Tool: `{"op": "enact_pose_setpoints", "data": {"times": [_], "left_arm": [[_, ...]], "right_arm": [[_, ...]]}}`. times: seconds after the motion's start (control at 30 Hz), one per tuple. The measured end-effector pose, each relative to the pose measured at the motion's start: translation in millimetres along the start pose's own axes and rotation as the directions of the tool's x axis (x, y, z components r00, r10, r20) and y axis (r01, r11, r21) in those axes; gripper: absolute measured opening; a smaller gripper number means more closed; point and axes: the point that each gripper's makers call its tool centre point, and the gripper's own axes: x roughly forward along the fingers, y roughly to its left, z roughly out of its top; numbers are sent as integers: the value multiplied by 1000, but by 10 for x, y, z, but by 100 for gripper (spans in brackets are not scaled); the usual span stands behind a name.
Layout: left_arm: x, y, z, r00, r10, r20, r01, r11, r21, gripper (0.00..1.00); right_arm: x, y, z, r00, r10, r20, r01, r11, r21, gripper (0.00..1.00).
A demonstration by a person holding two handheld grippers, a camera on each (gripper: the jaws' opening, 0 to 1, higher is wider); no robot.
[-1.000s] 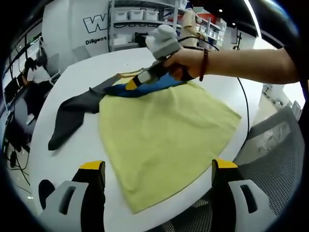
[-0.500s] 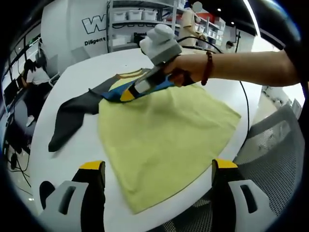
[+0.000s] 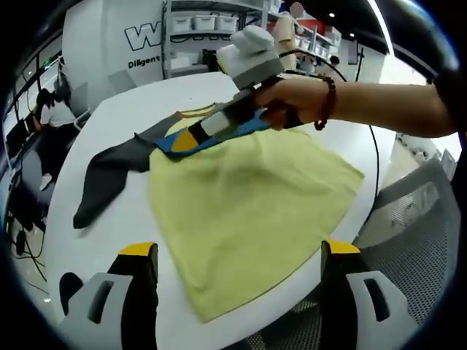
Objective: Fold the garment on the visible template until the final outline fits inside the template.
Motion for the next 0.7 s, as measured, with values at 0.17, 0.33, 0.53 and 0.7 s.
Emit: {"op": "enact_pose_setpoints", "data": {"times": [0.17, 0.33, 0.53, 0.7], "left_arm": [[0, -1, -5, 1000, 0, -2, 0, 1000, 1, 92], [-2, 10, -8, 1000, 4, -3, -4, 1000, -3, 93], [1, 10, -11, 1000, 3, -7, -3, 1000, -3, 93], [2, 8, -10, 1000, 2, -7, -2, 1000, -1, 93]], "right_arm": [[-50, -36, 94, 999, -44, 26, 45, 998, -47, 45], [-74, -106, 59, 998, -67, 18, 67, 997, -26, 58], [-166, -192, 14, 995, -96, 21, 96, 995, 0, 73], [-278, -334, -24, 990, -138, 19, 138, 990, 9, 73]]}}
